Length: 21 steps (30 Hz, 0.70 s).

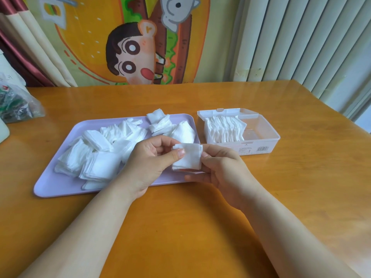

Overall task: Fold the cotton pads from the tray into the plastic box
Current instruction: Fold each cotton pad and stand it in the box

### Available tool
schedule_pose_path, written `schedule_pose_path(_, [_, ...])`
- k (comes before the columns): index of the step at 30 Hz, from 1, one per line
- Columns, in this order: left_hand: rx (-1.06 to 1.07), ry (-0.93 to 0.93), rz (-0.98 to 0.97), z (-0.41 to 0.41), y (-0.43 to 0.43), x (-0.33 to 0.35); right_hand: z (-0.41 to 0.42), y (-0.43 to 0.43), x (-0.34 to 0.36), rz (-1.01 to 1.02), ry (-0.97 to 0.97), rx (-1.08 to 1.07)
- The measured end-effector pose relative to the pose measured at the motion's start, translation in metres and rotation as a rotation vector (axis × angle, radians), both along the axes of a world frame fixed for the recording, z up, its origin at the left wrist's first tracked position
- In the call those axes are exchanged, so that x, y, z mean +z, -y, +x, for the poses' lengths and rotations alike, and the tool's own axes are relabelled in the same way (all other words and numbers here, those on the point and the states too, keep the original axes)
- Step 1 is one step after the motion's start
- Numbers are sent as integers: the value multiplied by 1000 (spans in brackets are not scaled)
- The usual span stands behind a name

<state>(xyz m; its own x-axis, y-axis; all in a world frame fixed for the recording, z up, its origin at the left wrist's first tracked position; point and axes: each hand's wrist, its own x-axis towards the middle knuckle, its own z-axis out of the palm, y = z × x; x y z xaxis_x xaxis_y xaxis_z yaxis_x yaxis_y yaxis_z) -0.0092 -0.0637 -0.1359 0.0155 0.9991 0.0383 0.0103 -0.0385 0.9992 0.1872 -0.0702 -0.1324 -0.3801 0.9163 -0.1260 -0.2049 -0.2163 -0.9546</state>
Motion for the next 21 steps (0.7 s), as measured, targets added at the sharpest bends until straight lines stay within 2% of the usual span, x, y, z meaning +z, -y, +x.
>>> schedule_pose_path(6, [17, -8, -8, 0, 0, 0, 2, 1, 3, -18, -55, 23])
schedule_pose_path(14, [16, -44, 14, 2, 1, -1, -2, 1, -2, 9, 1, -70])
schedule_pose_path(21, [106, -53, 89, 4, 0, -3, -2, 1, 2, -90, -49, -87])
